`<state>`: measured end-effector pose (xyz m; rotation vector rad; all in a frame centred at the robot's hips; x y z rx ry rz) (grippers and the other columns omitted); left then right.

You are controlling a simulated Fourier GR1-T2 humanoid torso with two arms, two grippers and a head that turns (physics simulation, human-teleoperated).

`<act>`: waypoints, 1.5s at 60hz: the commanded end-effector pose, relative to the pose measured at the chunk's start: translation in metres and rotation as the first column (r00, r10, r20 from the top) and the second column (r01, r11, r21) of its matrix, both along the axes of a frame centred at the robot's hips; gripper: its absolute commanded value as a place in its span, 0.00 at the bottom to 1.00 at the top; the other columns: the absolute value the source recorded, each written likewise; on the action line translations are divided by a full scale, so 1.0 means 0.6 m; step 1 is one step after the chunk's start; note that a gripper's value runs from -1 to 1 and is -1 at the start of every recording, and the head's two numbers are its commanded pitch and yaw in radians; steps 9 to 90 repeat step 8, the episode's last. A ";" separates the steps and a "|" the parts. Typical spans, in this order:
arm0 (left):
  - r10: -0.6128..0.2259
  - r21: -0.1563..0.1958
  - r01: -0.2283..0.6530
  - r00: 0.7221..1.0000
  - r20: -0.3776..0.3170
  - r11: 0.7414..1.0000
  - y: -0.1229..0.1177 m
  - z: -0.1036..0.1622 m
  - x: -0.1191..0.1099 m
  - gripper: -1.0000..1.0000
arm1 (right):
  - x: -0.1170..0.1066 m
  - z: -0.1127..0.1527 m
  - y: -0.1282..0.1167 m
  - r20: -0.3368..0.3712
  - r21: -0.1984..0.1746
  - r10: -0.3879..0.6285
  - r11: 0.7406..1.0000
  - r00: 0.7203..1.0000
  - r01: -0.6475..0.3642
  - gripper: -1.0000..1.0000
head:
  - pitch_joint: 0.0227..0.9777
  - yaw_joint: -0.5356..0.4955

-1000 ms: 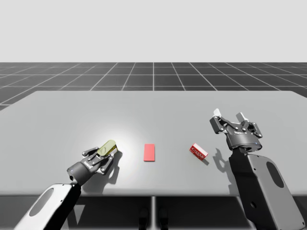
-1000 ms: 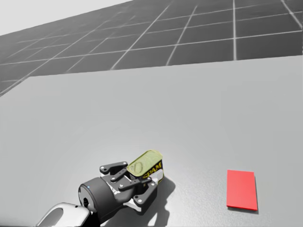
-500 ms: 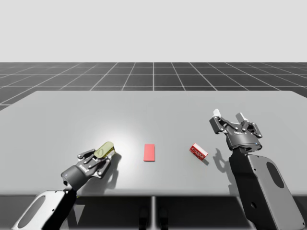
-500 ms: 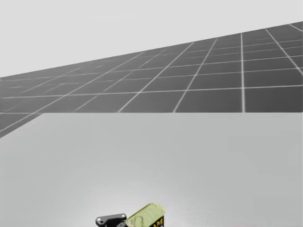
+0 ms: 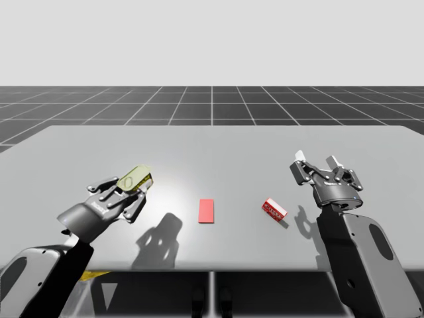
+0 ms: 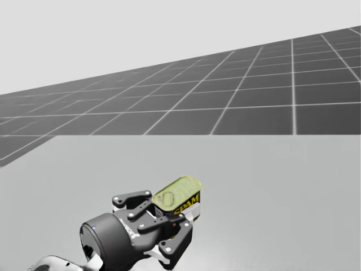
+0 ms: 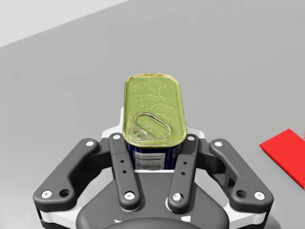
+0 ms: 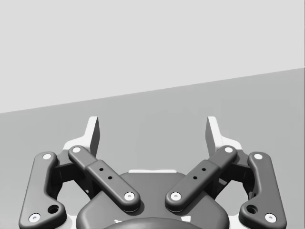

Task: Look at the card. If it is red, pick the object on the left. If it is green, pick the object on the right.

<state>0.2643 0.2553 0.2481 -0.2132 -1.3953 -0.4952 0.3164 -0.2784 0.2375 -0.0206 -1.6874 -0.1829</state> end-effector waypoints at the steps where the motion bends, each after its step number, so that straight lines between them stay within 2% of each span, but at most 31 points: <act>1: -0.100 0.003 0.101 0.984 0.146 0.995 -0.025 0.105 0.026 1.00 | 0.000 0.001 -0.001 -0.001 0.000 -0.002 1.000 1.000 0.002 0.00 | 0.45 0.91; 8: -0.088 0.007 0.089 0.971 0.223 0.996 -0.029 0.161 0.033 1.00 | -0.001 0.002 -0.004 0.000 -0.003 0.007 1.000 1.000 -0.007 0.00 | 0.45 0.91; 90: -0.088 0.007 0.089 0.971 0.223 0.996 -0.029 0.161 0.033 1.00 | -0.001 0.002 -0.004 0.000 -0.003 0.007 1.000 1.000 -0.007 0.00 | 0.45 0.91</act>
